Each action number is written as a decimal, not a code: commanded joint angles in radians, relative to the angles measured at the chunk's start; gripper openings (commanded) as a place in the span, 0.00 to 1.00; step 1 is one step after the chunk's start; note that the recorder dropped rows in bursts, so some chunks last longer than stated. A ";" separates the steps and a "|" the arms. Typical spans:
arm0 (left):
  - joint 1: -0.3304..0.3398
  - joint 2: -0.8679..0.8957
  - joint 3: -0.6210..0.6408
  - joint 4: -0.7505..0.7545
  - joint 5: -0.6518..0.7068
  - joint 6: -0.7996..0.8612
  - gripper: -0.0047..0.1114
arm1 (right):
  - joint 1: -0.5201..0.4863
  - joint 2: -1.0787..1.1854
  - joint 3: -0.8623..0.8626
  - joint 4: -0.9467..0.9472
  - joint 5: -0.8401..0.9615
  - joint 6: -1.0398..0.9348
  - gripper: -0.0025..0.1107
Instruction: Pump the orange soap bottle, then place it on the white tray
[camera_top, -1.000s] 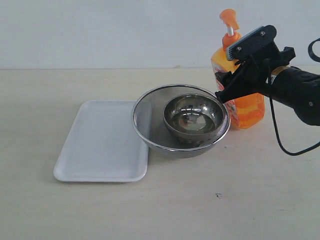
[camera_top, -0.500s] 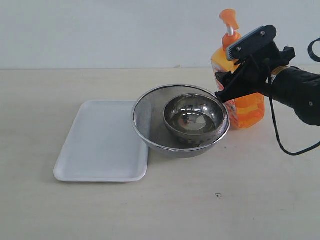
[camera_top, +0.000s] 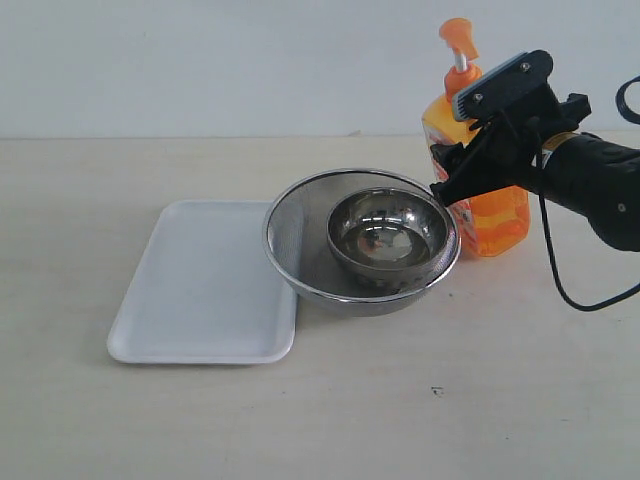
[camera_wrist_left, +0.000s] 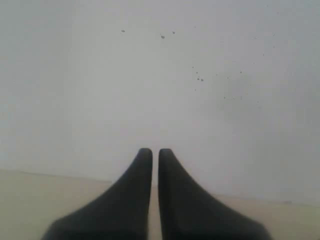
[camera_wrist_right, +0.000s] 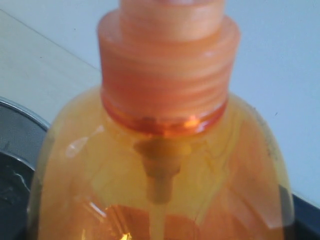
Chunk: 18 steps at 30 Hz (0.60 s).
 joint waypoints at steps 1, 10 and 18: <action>-0.005 0.083 -0.028 0.003 0.034 -0.054 0.08 | -0.006 -0.019 -0.011 -0.012 -0.079 -0.017 0.02; -0.192 0.334 -0.198 0.003 0.076 0.110 0.08 | -0.006 -0.019 -0.011 -0.012 -0.079 -0.019 0.02; -0.330 0.482 -0.267 0.079 0.005 0.110 0.08 | -0.006 -0.019 -0.011 -0.012 -0.079 -0.021 0.02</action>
